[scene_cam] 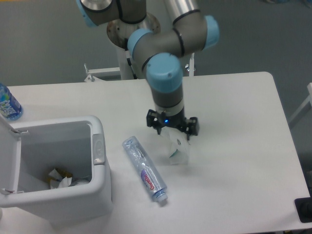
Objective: Place the trash in the trash can
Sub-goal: 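Lower the open gripper onto the crumpled clear plastic wrapper, then close the gripper on the wrapper and lift it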
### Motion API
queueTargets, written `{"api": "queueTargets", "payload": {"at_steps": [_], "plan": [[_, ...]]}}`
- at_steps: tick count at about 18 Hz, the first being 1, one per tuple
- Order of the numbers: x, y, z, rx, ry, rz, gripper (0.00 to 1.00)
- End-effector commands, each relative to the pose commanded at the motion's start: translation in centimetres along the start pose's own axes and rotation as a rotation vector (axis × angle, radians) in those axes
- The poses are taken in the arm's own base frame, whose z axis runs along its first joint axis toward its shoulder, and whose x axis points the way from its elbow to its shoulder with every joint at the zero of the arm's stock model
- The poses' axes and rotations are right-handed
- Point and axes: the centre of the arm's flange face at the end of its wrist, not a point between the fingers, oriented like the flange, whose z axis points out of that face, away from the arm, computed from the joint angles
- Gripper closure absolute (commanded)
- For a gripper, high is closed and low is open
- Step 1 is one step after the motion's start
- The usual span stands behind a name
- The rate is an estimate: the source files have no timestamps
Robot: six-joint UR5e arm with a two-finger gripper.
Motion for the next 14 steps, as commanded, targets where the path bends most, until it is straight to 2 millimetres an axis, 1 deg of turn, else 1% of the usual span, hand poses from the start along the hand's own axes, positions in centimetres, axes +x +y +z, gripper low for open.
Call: {"api": "queueTargets", "payload": {"at_steps": [1,3,5,8,10,11,12,13,14], "plan": [[0.1,0.0,1.0,-0.016,0.011,0.002,0.0],[-0.1,-0.4,1.6,-0.022,0.014,-0.002,0.0],[-0.5,-0.9,2.8,-0.024,-0.007,-0.004,0.0],[-1.9,-1.4,3.8,-0.049,-0.108,-0.01,0.0],[-2.4,-1.8,4.1,-0.054,-0.117,-0.013,0.0],[-2.5,-1.6,4.2,-0.057,-0.119,-0.016,0.02],[-2.5,-1.6,4.2,-0.058,-0.12,-0.019,0.13],[-2.6,-1.6,4.3,-0.059,-0.119,-0.026,0.39],[-2.8,-1.5,4.3,-0.059,-0.119,-0.037,0.61]]}}
